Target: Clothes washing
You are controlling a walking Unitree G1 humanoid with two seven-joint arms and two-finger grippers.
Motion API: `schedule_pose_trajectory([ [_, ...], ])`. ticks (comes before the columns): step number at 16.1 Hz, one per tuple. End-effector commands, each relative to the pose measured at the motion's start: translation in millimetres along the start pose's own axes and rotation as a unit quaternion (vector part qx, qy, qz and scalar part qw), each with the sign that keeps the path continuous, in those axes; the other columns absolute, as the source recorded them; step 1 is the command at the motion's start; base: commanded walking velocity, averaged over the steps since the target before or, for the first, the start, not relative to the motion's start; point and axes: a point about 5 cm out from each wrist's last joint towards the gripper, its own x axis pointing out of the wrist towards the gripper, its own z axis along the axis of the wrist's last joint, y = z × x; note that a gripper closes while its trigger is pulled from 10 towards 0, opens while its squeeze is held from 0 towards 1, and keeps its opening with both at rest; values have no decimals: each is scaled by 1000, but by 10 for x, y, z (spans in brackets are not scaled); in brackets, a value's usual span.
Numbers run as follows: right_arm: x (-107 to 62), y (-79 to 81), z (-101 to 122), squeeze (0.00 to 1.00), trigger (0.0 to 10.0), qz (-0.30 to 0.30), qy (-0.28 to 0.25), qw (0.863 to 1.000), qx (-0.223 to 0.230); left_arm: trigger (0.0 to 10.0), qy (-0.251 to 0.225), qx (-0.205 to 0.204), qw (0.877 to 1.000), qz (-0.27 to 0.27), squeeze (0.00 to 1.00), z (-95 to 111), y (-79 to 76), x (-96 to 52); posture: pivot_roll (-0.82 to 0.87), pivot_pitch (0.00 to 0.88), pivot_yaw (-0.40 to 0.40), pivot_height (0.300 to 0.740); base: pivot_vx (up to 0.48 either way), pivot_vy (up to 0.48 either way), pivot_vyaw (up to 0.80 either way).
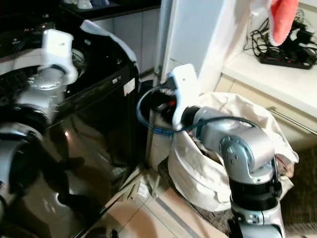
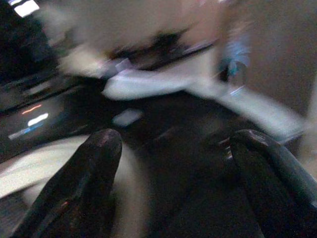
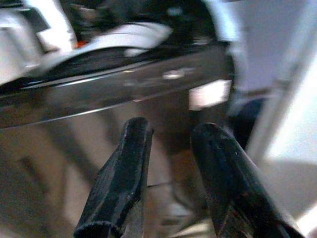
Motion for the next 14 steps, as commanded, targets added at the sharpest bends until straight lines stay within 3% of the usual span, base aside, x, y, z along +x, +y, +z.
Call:
schedule_pose_trajectory([
  [1,-41,-215,91,0,10000,-72,-19,997,-10,10000,-49,-37,996,-60,0,31,-148,-46,-20,0,-60,740,0,0,0],
  [2,-70,-379,122,0,10000,-129,-28,991,-17,10000,-86,-61,987,-121,0,39,-324,-138,-17,0,-62,740,0,0,0],
  [4,-120,-561,158,0,10000,-190,-36,980,-38,10000,-113,-64,973,-190,0,22,-525,-323,-14,0,-61,740,0,0,0],
  [7,-236,-858,112,0,10000,-270,-27,961,-60,10000,-130,-76,940,-306,0,-100,-917,-791,-5,0,-64,740,0,0,0],
  [10,-318,-1126,-40,0,10000,-318,10,947,-52,10000,-74,-45,945,-314,0,-370,-1044,-996,-14,0,-62,740,0,0,0],
  [11,-338,-1209,-128,75,10000,-324,36,944,-48,10000,-48,-22,949,-312,0,-473,-1075,-1050,-14,0,-62,740,0,0,0],
  [12,-350,-1280,-217,376,10000,-325,59,943,-41,10000,-25,-12,949,-315,0,-533,-1108,-1111,-22,0,-54,740,0,0,0],
  [13,-353,-1332,-296,1000,10000,-324,69,943,-17,10000,-24,-10,951,-307,0,-547,-1126,-1134,-22,0,-54,740,0,0,0],
  [14,-354,-1436,-409,1000,10000,-340,80,937,7,10000,-13,0,958,-288,0,-578,-1139,-1144,-22,0,-54,740,0,0,0],
])
